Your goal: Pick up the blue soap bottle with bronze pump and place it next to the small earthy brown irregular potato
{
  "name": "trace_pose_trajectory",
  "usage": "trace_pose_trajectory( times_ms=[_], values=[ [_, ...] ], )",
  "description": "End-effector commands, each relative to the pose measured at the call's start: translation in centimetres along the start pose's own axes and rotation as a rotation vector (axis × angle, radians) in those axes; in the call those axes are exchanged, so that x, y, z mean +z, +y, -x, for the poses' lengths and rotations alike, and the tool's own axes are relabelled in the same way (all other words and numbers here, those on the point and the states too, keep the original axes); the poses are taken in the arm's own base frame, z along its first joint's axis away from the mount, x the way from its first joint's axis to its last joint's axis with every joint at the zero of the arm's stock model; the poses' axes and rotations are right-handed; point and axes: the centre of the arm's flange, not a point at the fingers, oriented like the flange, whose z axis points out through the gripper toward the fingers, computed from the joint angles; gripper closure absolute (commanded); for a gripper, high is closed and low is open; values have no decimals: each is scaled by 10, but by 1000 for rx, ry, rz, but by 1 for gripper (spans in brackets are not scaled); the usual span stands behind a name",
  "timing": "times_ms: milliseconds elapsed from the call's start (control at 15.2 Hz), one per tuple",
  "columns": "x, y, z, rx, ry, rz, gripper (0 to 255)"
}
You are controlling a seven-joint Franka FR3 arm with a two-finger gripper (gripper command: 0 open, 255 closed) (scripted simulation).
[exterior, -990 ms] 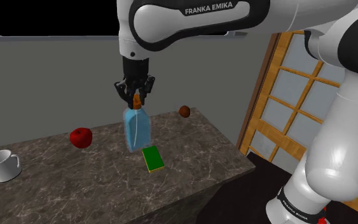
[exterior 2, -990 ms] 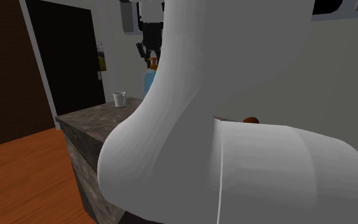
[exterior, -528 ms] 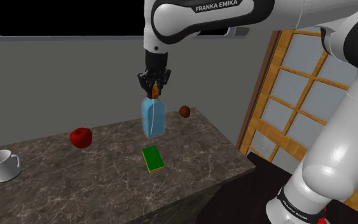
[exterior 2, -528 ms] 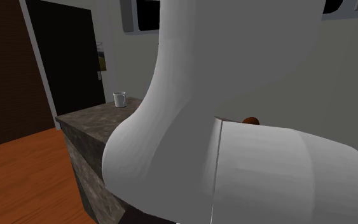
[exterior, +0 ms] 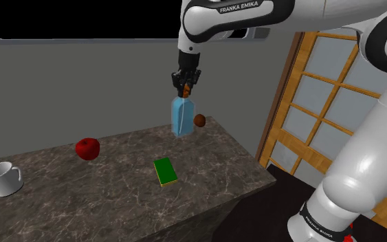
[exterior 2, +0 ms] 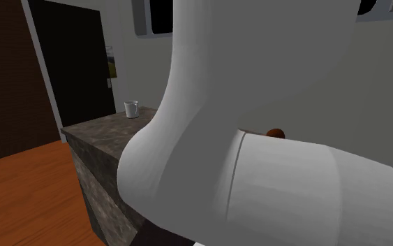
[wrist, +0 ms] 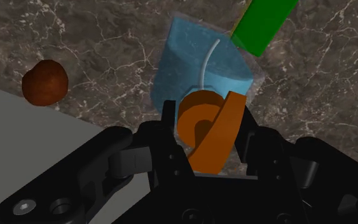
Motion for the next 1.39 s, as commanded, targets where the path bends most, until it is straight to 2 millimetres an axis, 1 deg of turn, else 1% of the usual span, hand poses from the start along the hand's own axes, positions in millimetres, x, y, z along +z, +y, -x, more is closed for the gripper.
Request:
trace_pose_trajectory(
  times_ms=[0, 1320],
  values=[
    [0, 26, -2, -1, 1, 0, 255],
    [-5, 288, -36, -1, 1, 0, 255]
  ],
)
